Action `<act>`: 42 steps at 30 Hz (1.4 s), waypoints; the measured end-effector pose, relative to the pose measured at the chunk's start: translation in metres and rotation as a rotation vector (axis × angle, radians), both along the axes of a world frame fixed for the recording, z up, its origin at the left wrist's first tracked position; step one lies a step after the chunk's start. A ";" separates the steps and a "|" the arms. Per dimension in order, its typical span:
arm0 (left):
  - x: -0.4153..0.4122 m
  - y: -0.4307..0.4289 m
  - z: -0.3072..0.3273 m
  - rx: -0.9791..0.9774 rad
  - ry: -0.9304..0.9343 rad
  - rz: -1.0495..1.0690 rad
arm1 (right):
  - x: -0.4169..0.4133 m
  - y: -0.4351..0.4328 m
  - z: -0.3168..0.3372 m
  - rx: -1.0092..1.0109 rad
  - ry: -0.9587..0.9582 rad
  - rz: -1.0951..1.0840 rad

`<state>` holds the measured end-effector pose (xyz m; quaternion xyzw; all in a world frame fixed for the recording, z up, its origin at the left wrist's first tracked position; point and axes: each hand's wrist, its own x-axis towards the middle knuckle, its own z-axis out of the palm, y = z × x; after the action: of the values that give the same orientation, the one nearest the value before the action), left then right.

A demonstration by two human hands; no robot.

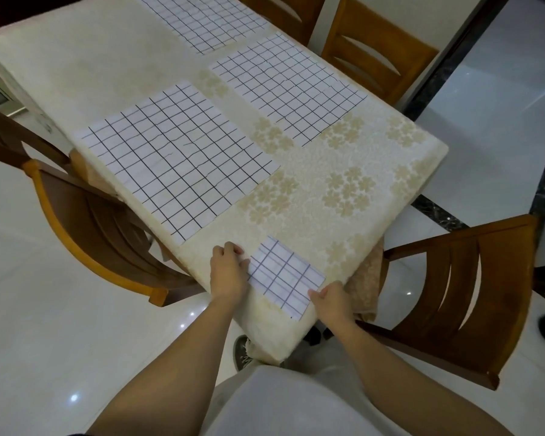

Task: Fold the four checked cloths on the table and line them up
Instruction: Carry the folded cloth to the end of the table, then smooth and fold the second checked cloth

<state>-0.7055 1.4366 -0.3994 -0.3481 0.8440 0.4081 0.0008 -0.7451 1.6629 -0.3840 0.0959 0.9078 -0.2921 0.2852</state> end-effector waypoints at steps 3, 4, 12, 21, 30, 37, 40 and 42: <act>0.001 0.008 0.010 -0.037 0.128 -0.144 | -0.004 -0.009 0.009 -0.059 0.169 0.002; 0.000 0.014 0.013 -0.038 0.143 -0.207 | -0.008 -0.014 0.014 -0.096 0.208 0.028; -0.015 0.035 -0.003 -0.055 -0.090 -0.427 | -0.049 -0.047 0.003 -0.414 -0.091 -0.134; -0.012 0.046 0.010 -0.275 -0.220 -0.419 | -0.064 -0.027 0.004 -0.376 -0.201 -0.013; 0.041 0.023 0.128 -0.585 -0.144 -0.084 | -0.079 -0.078 0.081 -0.507 0.418 0.706; 0.130 -0.005 0.207 -0.633 -0.027 0.208 | -0.039 -0.109 0.135 -0.668 0.698 0.875; 0.168 -0.021 0.217 -0.666 -0.033 0.257 | -0.023 -0.118 0.145 -0.622 0.784 0.919; 0.189 -0.036 0.218 -0.679 -0.053 0.269 | -0.008 -0.128 0.153 -0.593 0.821 0.927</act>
<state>-0.5161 1.4010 -0.1813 -0.4471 0.8776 0.0919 -0.1466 -0.7535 1.5352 -0.2312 -0.5031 0.7714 -0.3886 0.0279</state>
